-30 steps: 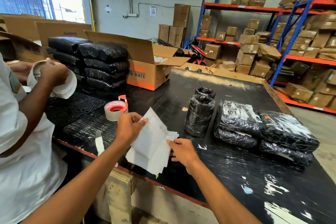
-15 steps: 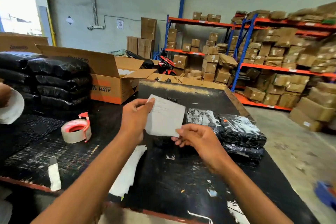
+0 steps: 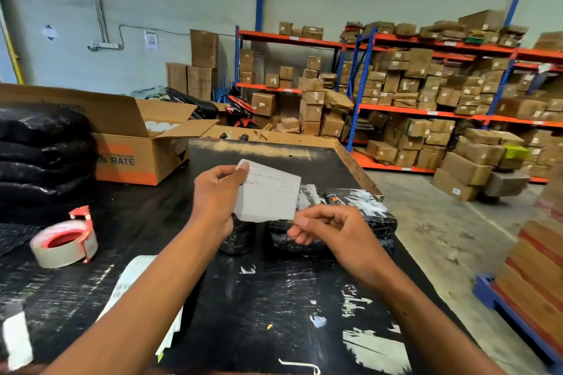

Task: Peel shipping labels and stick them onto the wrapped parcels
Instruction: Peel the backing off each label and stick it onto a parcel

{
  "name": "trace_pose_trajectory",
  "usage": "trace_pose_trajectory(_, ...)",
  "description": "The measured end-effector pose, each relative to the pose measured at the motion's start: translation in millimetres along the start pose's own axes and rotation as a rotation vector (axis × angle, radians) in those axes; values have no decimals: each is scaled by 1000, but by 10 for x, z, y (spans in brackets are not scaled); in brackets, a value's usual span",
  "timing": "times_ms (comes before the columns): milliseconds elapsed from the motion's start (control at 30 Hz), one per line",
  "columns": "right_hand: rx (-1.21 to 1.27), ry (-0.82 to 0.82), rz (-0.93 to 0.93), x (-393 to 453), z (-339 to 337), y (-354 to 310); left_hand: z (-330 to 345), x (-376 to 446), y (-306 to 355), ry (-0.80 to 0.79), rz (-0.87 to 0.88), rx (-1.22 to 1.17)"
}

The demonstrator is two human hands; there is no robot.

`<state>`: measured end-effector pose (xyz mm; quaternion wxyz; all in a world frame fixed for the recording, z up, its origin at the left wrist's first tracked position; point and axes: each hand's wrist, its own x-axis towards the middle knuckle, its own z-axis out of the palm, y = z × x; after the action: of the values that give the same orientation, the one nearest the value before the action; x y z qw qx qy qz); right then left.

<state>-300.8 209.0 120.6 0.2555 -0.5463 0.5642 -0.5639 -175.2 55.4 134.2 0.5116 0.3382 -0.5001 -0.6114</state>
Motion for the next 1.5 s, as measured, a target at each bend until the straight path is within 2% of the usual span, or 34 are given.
trace_pose_trajectory(533, 27, -40, -21, 65, 145, -25, -101, -19, 59, 26, -2, -14)
trace_pose_trajectory(633, 27, -56, -26, 66, 146, -28, -113, -19, 34, 17, -1, 51)
trace_pose_trajectory(700, 24, -63, -31, 74, 134, -21, -139, -31, -11, -35, 43, 239)
trace_pose_trajectory(767, 32, -58, -31, 88, 109, -20, -170, -90, -34, -81, 198, 498)
trace_pose_trajectory(800, 34, -47, -32, 95, 94, -22, -178, -139, -14, -114, 289, 543)
trace_pose_trajectory(867, 29, -12, -37, 113, 65, -24, -175, -245, 38, -255, 371, 494)
trace_pose_trajectory(933, 7, 10, -36, 132, 39, -13, -165, -343, 73, -399, 376, 471)
trace_pose_trajectory(1033, -14, 28, -39, 160, 14, 3, -150, -423, 73, -491, 381, 494)
trace_pose_trajectory(1200, -5, 19, -67, 165, 72, -7, -112, -398, -12, -456, 413, 482)
trace_pose_trajectory(1300, 33, 56, -42, 175, 120, 6, -85, -368, -60, -458, 357, 448)
trace_pose_trajectory(1433, 350, 116, 54, 168, 131, 1, -145, -188, -218, -286, 208, 500)
trace_pose_trajectory(1500, 489, 137, 41, 175, 82, -27, -250, -59, -310, -232, 132, 513)
